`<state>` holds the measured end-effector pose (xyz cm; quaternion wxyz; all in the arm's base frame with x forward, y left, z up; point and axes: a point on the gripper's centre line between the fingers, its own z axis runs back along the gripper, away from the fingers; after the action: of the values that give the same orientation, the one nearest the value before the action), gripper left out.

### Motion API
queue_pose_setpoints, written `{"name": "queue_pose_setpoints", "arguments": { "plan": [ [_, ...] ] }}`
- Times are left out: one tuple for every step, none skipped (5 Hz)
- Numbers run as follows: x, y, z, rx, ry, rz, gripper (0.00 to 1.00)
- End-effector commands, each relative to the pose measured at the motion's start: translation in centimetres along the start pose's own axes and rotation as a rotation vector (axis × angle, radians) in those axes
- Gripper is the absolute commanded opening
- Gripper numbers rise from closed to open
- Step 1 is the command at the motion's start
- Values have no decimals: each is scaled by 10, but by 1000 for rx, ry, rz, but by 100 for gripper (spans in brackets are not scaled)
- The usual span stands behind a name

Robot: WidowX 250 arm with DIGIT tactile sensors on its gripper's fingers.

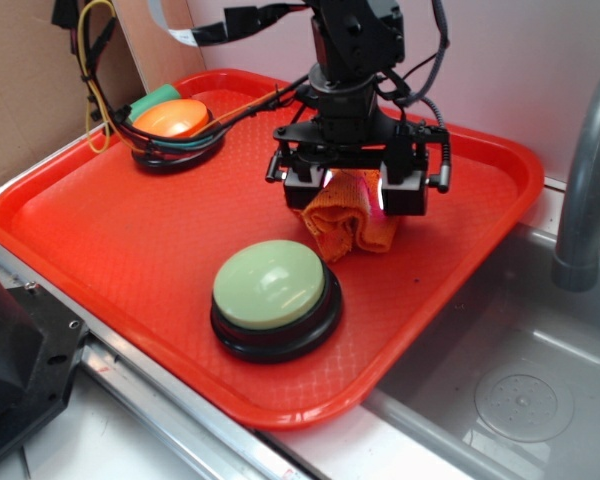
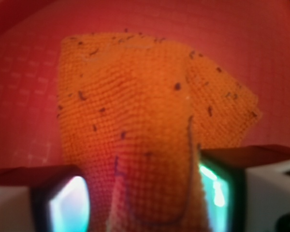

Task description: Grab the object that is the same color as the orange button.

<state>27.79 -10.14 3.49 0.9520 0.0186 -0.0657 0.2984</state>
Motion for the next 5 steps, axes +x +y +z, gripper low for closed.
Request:
{"name": "queue_pose_setpoints", "arguments": {
  "plan": [
    [12, -8, 15, -35, -38, 17, 0],
    [12, -5, 22, -13, -36, 15, 0],
    [11, 7, 41, -10, -51, -1, 0],
    [13, 30, 68, -44, -42, -49, 0],
    [17, 55, 99, -64, -31, -108, 0]
  ]
}}
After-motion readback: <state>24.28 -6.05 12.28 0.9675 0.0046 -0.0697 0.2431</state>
